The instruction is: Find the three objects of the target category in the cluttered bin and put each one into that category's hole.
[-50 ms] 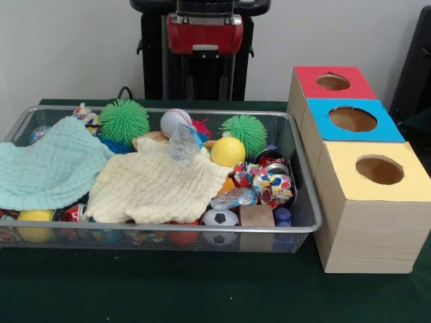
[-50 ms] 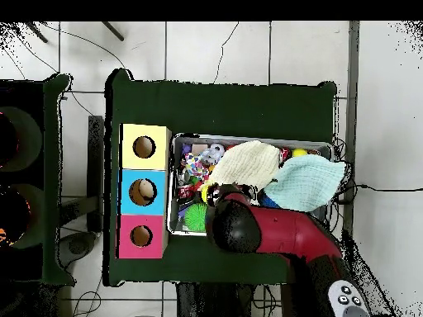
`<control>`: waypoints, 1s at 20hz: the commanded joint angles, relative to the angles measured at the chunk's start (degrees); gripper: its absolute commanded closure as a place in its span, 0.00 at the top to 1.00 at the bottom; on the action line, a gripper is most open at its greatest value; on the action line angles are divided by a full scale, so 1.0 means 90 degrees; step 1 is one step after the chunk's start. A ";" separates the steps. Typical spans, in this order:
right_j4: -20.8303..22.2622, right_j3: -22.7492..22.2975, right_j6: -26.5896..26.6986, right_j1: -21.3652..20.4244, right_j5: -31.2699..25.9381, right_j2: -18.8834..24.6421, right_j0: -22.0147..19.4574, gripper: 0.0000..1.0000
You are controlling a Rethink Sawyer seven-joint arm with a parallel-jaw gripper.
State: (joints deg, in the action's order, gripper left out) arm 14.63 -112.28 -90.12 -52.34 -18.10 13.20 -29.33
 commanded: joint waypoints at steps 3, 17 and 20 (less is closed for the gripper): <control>-0.0032 -0.0246 -0.0040 -0.0116 -0.0680 0.0379 -0.0587 1.00; 0.0498 0.0092 -0.0285 0.0589 -0.0309 -0.0011 -0.0322 1.00; 0.0802 0.0250 -0.0519 0.1171 0.0285 -0.0360 -0.0086 1.00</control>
State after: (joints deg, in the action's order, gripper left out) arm 16.38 -111.85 -90.12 -49.27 -18.72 11.82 -32.34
